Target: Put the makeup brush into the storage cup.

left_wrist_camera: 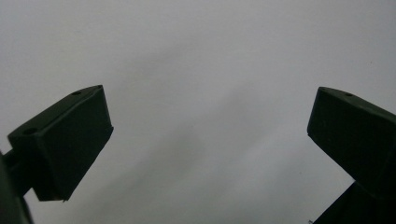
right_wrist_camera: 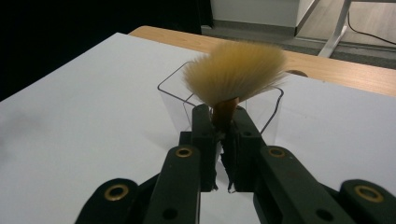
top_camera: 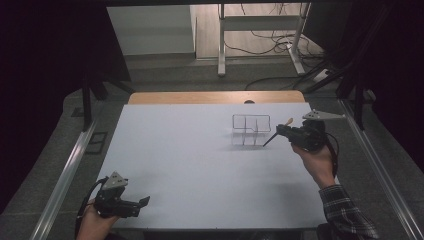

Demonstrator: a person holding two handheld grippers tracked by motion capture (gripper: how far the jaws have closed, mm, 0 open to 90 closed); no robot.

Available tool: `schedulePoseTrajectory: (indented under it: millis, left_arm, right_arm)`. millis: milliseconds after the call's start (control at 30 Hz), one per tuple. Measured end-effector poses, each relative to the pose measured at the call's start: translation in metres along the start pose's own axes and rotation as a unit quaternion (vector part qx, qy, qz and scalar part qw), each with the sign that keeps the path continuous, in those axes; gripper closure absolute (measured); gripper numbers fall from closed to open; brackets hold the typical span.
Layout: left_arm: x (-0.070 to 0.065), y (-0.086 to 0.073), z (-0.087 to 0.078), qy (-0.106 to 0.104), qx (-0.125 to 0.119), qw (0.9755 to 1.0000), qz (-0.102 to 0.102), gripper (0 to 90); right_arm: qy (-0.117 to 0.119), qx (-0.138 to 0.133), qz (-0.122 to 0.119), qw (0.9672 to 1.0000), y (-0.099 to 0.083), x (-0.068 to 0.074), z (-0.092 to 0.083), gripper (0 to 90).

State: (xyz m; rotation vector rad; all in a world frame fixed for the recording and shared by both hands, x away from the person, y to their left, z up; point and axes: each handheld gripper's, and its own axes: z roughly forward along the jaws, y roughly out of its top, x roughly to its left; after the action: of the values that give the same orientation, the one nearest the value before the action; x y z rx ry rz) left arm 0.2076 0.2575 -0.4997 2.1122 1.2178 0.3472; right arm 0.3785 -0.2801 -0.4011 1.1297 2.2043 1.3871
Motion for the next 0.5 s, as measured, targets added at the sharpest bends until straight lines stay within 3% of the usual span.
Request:
schedulePoseTrajectory:
  millis: [500]
  left_arm:
    - [0.0,0.0,0.0,-0.007,-0.007,0.9999,0.008,0.9]
  right_arm:
    - [-0.004,-0.001,0.0,1.0,0.018,-0.004,-0.001,83.0]
